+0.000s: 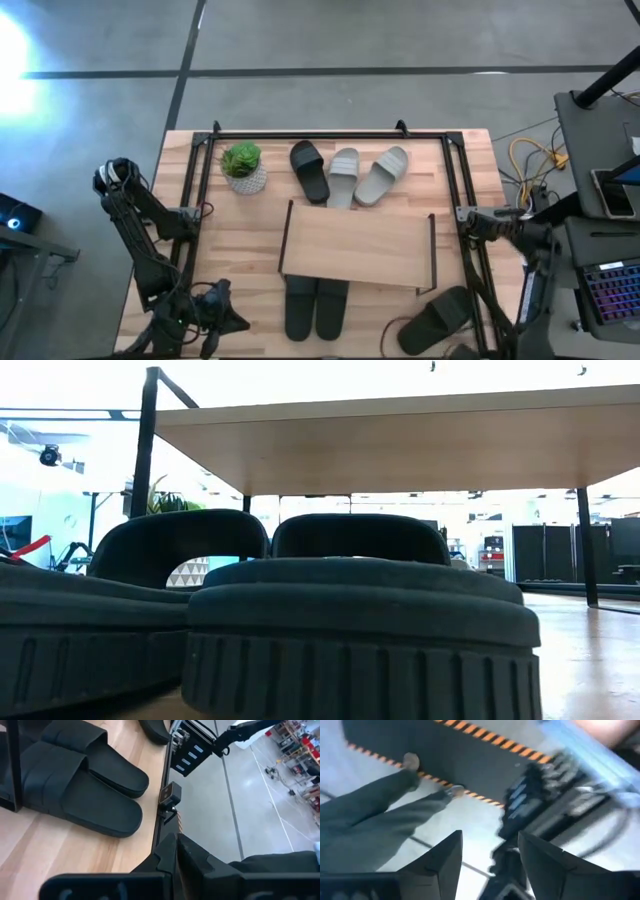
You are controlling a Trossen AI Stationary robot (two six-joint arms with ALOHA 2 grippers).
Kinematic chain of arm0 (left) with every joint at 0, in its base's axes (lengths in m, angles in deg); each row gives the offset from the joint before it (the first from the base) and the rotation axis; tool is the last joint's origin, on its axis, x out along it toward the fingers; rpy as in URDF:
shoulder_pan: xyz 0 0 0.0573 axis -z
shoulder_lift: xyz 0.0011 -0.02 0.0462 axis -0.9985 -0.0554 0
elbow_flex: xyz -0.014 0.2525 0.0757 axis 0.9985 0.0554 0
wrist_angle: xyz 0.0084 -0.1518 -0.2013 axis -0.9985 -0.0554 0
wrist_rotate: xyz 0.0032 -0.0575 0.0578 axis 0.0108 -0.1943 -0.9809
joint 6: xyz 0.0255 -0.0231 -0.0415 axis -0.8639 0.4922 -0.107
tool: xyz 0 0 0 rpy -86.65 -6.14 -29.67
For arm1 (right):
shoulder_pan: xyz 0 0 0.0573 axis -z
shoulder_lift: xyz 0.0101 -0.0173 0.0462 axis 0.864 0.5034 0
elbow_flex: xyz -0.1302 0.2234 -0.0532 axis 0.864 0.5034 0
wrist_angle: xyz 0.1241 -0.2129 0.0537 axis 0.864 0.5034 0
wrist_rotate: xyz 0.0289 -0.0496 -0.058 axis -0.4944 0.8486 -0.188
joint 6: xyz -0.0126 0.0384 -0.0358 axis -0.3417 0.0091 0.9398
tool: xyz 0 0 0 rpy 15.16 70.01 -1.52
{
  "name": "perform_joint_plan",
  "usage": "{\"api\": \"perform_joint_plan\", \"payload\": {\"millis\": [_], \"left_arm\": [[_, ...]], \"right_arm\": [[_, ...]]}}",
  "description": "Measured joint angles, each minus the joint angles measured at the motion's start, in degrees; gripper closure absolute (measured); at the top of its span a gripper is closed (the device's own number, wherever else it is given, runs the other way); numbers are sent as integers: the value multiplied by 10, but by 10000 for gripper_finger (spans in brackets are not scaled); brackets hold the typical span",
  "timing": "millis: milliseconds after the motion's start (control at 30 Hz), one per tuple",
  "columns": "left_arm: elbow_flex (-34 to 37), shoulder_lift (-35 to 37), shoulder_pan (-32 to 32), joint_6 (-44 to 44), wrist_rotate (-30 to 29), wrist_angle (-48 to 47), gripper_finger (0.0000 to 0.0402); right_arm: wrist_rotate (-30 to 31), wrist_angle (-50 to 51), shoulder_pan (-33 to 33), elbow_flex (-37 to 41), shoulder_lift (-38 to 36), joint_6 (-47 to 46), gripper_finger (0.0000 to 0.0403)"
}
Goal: Pick and place slides into the shelf
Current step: Put the black slide on the shelf
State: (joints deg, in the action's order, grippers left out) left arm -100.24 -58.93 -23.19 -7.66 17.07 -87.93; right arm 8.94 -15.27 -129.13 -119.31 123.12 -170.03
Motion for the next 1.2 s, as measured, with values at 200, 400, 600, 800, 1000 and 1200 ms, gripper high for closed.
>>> {"api": "perform_joint_plan", "payload": {"millis": [200,400,600,800,1000,1200], "left_arm": [[0,0,0,-28,0,0,402],[0,2,-2,-29,0,0,402],[0,2,-2,-25,2,2,402],[0,2,-2,-13,5,4,402],[0,3,-6,-12,-19,5,402],[0,3,-10,-27,-27,5,402]], "right_arm": [[2,75,4,-140,129,43,220],[31,166,12,-290,246,46,220],[81,138,21,-257,251,30,220],[108,139,29,-257,251,61,220],[107,133,32,-263,249,62,220],[106,104,33,-274,248,61,220]]}}
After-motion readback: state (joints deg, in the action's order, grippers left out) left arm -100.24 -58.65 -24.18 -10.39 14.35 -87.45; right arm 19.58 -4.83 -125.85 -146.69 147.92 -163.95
